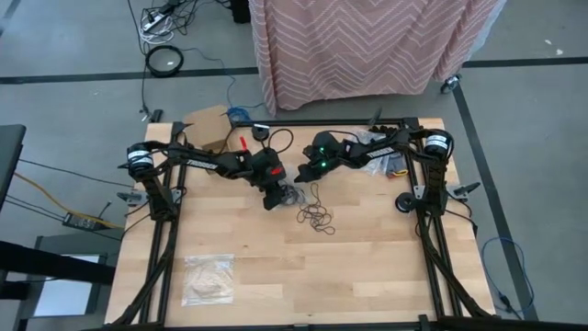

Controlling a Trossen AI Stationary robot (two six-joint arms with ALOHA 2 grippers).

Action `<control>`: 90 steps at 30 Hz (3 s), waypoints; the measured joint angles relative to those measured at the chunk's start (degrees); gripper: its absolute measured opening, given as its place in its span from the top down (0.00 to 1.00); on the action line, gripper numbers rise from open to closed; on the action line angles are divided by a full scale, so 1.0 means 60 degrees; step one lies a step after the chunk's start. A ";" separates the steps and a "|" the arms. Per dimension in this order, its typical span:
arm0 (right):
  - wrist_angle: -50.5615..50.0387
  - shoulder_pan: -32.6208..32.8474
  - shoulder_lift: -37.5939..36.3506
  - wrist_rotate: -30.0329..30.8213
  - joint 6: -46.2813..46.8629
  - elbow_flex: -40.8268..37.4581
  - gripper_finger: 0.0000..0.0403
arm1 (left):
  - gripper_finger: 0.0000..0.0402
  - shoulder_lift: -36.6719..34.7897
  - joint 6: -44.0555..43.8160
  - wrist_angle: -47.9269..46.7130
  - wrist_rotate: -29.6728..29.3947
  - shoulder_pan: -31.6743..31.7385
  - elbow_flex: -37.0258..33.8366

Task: Sort rubber bands
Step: Close the transparent zip bag

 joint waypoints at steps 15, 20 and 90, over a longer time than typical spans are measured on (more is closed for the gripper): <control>0.0052 0.0211 0.0000 0.0364 0.0189 0.0000 0.66 | 0.91 0.0000 -0.0001 0.0022 -0.0004 0.0000 0.0000; -0.0056 0.0356 0.0000 0.0790 0.0186 0.0000 0.67 | 0.91 0.0000 -0.0001 0.0087 -0.0004 0.0000 0.0000; -0.8911 0.0985 -0.2983 0.2424 -0.6431 0.4860 1.00 | 0.51 -0.2455 0.2955 -0.5030 0.2138 0.2136 0.4084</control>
